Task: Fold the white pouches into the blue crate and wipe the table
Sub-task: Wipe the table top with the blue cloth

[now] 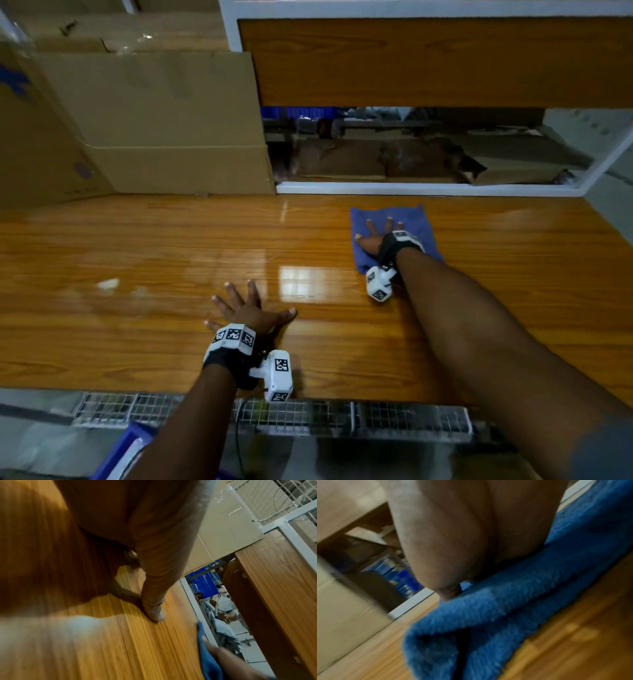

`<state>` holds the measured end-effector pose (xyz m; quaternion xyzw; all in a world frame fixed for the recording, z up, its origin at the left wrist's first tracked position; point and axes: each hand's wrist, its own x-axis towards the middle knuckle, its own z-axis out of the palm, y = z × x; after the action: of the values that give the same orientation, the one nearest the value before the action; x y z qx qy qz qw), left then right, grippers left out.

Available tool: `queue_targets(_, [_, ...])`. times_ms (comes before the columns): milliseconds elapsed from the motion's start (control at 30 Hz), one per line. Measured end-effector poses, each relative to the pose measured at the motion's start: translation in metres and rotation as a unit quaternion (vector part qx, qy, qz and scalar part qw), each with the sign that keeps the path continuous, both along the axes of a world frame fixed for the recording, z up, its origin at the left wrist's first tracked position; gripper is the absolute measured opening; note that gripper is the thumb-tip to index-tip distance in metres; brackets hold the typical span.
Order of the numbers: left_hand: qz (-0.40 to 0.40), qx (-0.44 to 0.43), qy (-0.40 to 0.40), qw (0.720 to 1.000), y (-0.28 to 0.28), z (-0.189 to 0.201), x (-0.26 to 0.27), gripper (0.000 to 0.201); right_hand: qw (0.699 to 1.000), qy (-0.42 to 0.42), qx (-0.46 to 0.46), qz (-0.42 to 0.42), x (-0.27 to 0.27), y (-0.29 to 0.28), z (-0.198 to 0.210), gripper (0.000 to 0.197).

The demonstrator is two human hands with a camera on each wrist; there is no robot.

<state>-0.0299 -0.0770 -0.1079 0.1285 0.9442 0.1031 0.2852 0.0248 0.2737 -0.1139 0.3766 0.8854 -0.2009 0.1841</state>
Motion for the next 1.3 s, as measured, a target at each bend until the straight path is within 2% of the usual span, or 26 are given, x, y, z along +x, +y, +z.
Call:
queue_targets(133, [0.005,0.014,-0.012,1.0,0.001,0.001,-0.001,0.13,0.992,-0.01,-0.014,0.127,-0.07,-0.07,-0.022,0.09])
queue_targets(267, [0.0,0.026,-0.008,1.0,-0.001,0.003,0.001,0.13,0.987,-0.014,0.007,0.161,-0.055,-0.118,-0.018,0.084])
queue_targets(333, [-0.003,0.032,-0.016,0.999,-0.002,0.004,0.002,0.131,0.987,0.004,0.01,0.161,-0.024,-0.116,-0.01,0.082])
queue_targets(400, [-0.003,0.037,-0.019,0.999,-0.005,0.007,0.002,0.134,0.993,0.003,0.012,0.122,0.016,-0.097,-0.011,0.084])
queue_targets(500, [-0.014,0.042,-0.02,0.999,-0.008,0.012,0.005,0.132,1.0,0.019,-0.002,0.02,0.088,-0.056,-0.018,0.103])
queue_targets(567, [-0.009,0.046,-0.021,0.999,-0.007,0.015,0.006,0.131,1.0,0.017,0.003,-0.015,0.134,-0.049,-0.009,0.112])
queue_targets(667, [0.001,0.047,-0.012,0.999,-0.005,0.014,0.011,0.129,1.0,0.021,0.01,-0.005,0.188,-0.074,0.01,0.088])
queue_targets(733, [0.001,0.052,-0.005,0.999,0.0,0.013,0.019,0.125,0.999,0.034,0.025,0.003,0.216,-0.094,0.006,0.079])
queue_targets(900, [-0.073,0.069,-0.004,0.995,0.029,0.007,0.07,0.121,0.997,0.047,0.052,0.041,0.259,-0.108,-0.007,0.056])
queue_targets(1033, [-0.155,0.071,0.002,0.985,0.069,0.004,0.123,0.111,0.996,0.05,0.05,0.051,0.3,-0.086,-0.006,0.05])
queue_targets(1300, [-0.258,0.073,0.034,0.963,0.144,-0.009,0.238,0.104,0.98,0.106,0.15,-0.08,0.437,-0.008,-0.011,0.042])
